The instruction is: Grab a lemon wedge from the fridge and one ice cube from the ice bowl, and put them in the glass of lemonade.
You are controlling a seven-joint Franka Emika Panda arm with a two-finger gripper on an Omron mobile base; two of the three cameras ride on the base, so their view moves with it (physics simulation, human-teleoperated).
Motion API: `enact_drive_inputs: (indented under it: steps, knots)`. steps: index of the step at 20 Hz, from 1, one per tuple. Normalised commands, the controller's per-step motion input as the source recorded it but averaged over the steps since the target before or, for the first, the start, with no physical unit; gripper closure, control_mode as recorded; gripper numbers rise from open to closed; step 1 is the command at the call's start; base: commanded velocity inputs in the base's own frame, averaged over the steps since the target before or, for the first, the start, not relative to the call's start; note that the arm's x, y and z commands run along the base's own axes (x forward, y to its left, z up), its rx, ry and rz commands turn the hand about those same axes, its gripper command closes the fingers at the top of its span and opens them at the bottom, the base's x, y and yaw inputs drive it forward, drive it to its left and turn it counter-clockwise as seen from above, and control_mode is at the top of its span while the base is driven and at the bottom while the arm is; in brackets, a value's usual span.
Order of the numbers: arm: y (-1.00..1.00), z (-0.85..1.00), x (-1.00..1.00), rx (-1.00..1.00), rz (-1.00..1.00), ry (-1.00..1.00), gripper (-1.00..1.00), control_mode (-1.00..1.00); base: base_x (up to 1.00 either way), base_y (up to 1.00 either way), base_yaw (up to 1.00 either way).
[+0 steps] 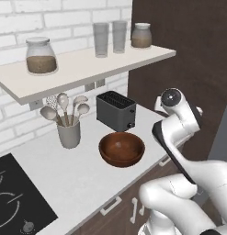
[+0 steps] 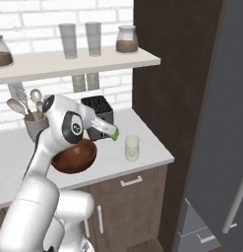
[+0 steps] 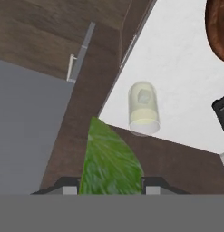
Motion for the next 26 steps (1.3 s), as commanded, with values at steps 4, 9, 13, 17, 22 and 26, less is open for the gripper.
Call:
enact_drive_inputs:
  steps: [4,9,13,17,22,26]
  knots:
    - [0.00,-0.17,0.35,0.00,0.00,0.00,1.00,-1.00,0.00,0.00,0.00]
    - [0.00,-0.16,0.26,0.02,0.00,0.00,1.00,-1.00,0.00,0.00,0.00]
    - [-0.03,-0.12,0.20,0.03,0.00,0.00,1.00,-1.00,0.00,0.00,0.00]
    - [-0.07,-0.08,0.23,0.03,0.00,0.00,1.00,-1.00,0.00,0.00,0.00]
    - [-0.10,-0.10,0.23,0.03,0.00,-0.02,1.00,-1.00,0.00,0.00,0.00]
    - [-0.09,-0.19,0.18,0.03,0.00,-0.02,1.00,-1.00,0.00,0.00,0.00]
